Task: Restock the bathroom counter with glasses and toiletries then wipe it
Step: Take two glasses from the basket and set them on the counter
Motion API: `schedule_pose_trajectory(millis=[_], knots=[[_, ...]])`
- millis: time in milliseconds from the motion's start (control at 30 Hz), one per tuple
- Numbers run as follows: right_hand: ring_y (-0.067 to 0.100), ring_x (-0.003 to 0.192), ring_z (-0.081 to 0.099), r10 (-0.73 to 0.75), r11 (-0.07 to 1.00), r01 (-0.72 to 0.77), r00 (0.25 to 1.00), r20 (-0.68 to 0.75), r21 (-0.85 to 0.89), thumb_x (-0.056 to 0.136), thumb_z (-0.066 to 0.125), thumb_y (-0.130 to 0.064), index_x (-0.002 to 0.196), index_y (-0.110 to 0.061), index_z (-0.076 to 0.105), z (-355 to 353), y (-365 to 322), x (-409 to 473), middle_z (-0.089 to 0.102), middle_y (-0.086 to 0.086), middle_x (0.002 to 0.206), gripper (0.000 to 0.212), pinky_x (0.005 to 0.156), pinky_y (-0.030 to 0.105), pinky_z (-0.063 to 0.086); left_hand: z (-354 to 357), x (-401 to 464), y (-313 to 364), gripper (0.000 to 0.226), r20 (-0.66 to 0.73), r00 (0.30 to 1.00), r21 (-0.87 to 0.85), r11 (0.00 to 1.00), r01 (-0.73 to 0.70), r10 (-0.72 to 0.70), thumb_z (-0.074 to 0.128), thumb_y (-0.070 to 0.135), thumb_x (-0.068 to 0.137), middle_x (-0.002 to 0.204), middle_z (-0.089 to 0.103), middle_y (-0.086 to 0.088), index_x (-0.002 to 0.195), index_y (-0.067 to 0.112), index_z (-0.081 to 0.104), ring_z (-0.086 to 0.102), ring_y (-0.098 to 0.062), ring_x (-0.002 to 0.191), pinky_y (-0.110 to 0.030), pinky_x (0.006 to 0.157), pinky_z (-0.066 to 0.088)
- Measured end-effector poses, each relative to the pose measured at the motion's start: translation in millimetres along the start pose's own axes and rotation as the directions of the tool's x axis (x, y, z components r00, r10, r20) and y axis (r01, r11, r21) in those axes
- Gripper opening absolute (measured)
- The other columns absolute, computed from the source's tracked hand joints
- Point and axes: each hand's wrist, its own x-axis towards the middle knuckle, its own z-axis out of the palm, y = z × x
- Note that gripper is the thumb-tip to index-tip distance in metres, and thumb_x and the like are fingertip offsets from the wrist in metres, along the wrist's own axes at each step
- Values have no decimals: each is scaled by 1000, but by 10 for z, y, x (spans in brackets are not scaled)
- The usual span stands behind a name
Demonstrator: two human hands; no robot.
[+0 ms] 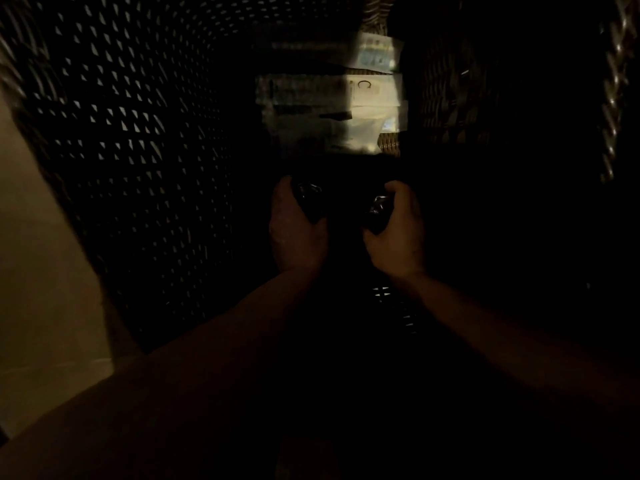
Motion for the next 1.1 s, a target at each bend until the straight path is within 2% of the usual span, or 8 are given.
schedule_pose_trajectory(millis=[133, 300, 533, 633, 700, 767, 900, 1100], knots=[[29, 123, 55, -9, 1000, 9, 1000, -5, -20, 72, 81, -4, 133, -13, 50, -8, 37, -8, 57, 11, 133, 70, 106, 38, 46, -20, -3, -83, 78, 42, 997, 83, 994, -71, 68, 80, 18, 82, 148, 54, -17, 150, 6, 43, 52, -32, 135, -37, 112, 40], [27, 112, 61, 46, 999, -47, 999, 26, 27, 73, 85, -12, 131, -17, 50, -77, -37, 13, 63, 9, 125, 68, 98, 40, 52, -131, 47, -57, 57, 29, 997, 126, 989, -77, 74, 83, 28, 77, 117, 72, -9, 128, 19, 59, 67, -30, 108, -25, 80, 41], [23, 108, 62, 64, 995, -63, 998, -7, 82, 72, 87, -17, 130, -17, 50, -313, -265, -181, 65, 8, 121, 68, 90, 27, 49, -307, -25, 304, 47, 60, 996, 51, 997, -66, 63, 85, 32, 70, 109, 74, -5, 110, 25, 61, 69, -28, 99, -31, 78, 52], [14, 95, 61, 50, 989, -44, 998, -36, 141, 71, 87, -10, 123, -16, 53, -437, -440, -180, 65, -1, 105, 63, 74, -1, 42, -418, -43, 488, 51, 68, 990, -47, 992, -120, 123, 89, 22, 69, 116, 69, -12, 110, 14, 59, 67, -29, 105, -41, 89, 56], [3, 80, 60, 31, 985, -20, 998, -57, 170, 69, 87, -6, 118, -17, 56, -504, -529, -204, 62, -11, 92, 59, 63, -6, 39, -512, -77, 555, 55, 73, 988, -99, 987, -130, 137, 90, 19, 69, 116, 67, -13, 107, 15, 51, 67, -26, 105, -42, 90, 57], [-8, 73, 55, 9, 988, 3, 997, -81, 157, 67, 88, -9, 116, -20, 57, -584, -609, -254, 60, -18, 85, 59, 61, -5, 39, -614, -114, 587, 60, 69, 989, -151, 981, -120, 131, 91, 18, 69, 110, 68, -5, 106, 18, 44, 70, -16, 99, -35, 87, 59], [6, 78, 62, 18, 995, -9, 996, -88, 99, 64, 90, -21, 115, -32, 54, -807, -733, -378, 62, -15, 88, 64, 69, 13, 46, -854, -222, 684, 60, 39, 995, -229, 970, -81, 92, 91, 17, 68, 90, 62, 16, 100, 20, 40, 62, 22, 71, 0, 58, 45], [-18, 65, 57, 90, 991, -77, 990, -112, 109, 56, 84, -41, 106, -44, 49, -1171, -960, -729, 63, -24, 77, 61, 49, -2, 38, -1195, -466, 924, 58, 7, 994, -316, 944, -98, 106, 91, 20, 65, 90, 69, 9, 98, 25, 43, 66, 17, 76, 0, 57, 45]])
